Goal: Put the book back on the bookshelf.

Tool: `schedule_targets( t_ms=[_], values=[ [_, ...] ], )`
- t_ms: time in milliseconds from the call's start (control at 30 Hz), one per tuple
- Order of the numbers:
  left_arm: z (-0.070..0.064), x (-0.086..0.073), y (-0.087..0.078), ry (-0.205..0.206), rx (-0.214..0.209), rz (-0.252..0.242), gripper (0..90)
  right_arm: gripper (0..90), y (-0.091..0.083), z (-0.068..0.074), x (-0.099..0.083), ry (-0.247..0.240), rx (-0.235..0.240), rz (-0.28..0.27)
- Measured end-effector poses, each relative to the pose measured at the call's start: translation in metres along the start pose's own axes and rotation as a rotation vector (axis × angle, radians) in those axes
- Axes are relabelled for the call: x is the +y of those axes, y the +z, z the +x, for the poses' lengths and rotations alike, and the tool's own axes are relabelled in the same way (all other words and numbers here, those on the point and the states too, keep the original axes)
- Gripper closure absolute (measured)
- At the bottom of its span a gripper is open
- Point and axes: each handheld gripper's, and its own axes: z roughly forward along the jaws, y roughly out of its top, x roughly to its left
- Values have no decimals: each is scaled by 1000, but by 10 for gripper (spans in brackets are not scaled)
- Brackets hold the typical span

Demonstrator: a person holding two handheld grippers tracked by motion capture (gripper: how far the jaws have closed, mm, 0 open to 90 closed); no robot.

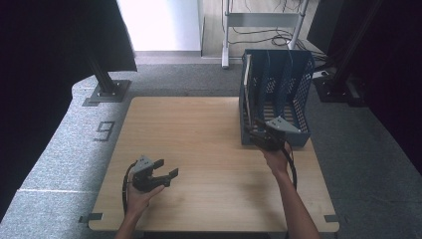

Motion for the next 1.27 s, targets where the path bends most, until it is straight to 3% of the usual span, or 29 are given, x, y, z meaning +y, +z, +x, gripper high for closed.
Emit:
schedule_targets(
  t_ms=[433, 700, 867, 967, 1267],
  values=[
    [0, -3, 2, -3, -3, 15, 242, 423, -28, 15, -57, 7, 57, 97],
    [0, -5, 4, -2, 0, 28, 242, 422, -35, 20, -84, 9, 79, 166],
    [1, -6, 5, -1, 11, 37, 242, 423, -36, 22, -101, 34, 89, 202],
    [1, -7, 6, -2, 18, 44, 242, 418, -33, 24, -107, -1, 86, 254],
    [-1, -9, 9, 5, 14, 57, 243, 398, -33, 26, -110, -20, 65, 256]
  ],
)
